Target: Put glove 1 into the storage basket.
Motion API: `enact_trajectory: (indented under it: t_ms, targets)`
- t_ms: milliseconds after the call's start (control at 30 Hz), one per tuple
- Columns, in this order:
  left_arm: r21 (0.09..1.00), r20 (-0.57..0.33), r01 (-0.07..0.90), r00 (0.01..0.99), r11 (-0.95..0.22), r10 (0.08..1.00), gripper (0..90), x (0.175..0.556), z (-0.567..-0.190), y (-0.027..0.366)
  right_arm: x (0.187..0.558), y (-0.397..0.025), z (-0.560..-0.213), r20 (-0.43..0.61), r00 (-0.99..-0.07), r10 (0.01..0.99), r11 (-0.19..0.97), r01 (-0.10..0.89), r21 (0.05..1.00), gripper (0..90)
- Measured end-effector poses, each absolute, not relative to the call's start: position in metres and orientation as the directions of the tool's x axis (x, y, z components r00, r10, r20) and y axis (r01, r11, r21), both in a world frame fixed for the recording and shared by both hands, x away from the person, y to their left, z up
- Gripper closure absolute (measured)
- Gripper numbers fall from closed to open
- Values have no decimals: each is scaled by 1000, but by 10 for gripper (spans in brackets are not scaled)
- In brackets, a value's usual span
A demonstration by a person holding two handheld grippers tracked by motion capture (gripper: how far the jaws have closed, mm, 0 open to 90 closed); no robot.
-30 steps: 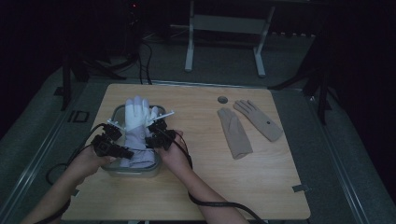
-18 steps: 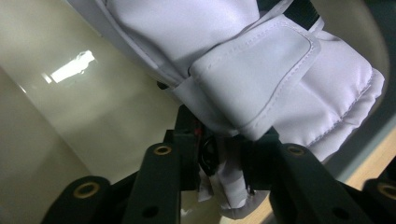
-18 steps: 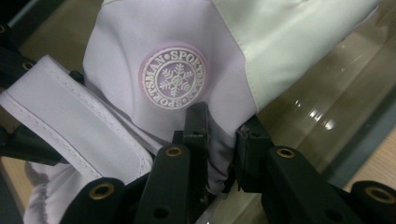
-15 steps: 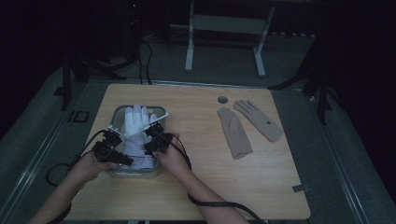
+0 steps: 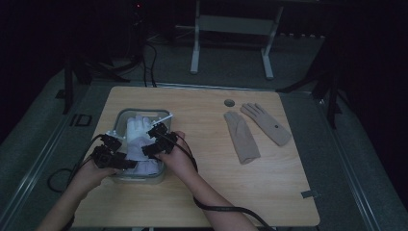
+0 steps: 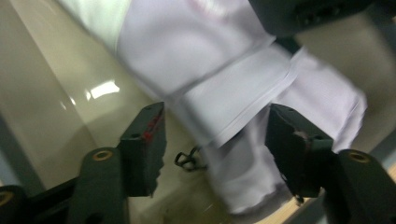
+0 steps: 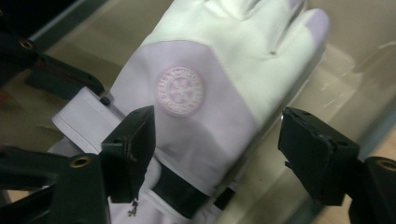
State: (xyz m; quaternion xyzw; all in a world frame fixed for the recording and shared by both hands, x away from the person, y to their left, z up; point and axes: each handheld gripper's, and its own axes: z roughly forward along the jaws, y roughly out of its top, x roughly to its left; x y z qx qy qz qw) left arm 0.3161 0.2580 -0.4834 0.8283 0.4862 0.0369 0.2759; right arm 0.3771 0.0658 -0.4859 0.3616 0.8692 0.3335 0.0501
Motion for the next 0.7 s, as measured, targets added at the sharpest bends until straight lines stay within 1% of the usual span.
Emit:
enact_trajectory:
  t_ms: [33, 67, 100, 200, 233, 300, 400, 467, 633, 700]
  targets:
    - [512, -216, 775, 534, -371, 818, 332, 315, -480, 259, 377, 64, -483, 152, -738, 658, 521, 592, 615, 264]
    - [530, -218, 767, 536, -363, 816, 289, 314, -477, 259, 377, 62, -481, 151, -751, 643, 535, 581, 613, 228]
    - [553, -216, 757, 532, -347, 819, 277, 312, -473, 259, 377, 61, -478, 149, -761, 631, 536, 567, 625, 194]
    - [617, -215, 731, 514, -293, 830, 236, 310, -464, 255, 378, 56, -469, 163, -764, 624, 512, 557, 654, 178]
    - [636, -213, 718, 513, -281, 831, 210, 309, -462, 253, 378, 54, -467, 158, -766, 623, 509, 550, 662, 168]
    - [659, -208, 702, 518, -272, 830, 185, 309, -458, 248, 378, 50, -462, 135, -774, 618, 513, 527, 678, 147]
    - [699, -207, 669, 530, -254, 822, 150, 307, -453, 238, 380, 39, -454, 142, -772, 620, 489, 522, 699, 141]
    - [724, -198, 644, 535, -246, 821, 150, 306, -451, 232, 381, 36, -452, 143, -771, 620, 488, 522, 699, 141]
    - [754, -191, 608, 566, -249, 802, 150, 305, -448, 220, 382, 25, -446, 141, -767, 626, 482, 522, 704, 143]
    - [770, -186, 584, 593, -259, 784, 150, 305, -446, 210, 383, 14, -442, 142, -763, 631, 476, 526, 705, 144]
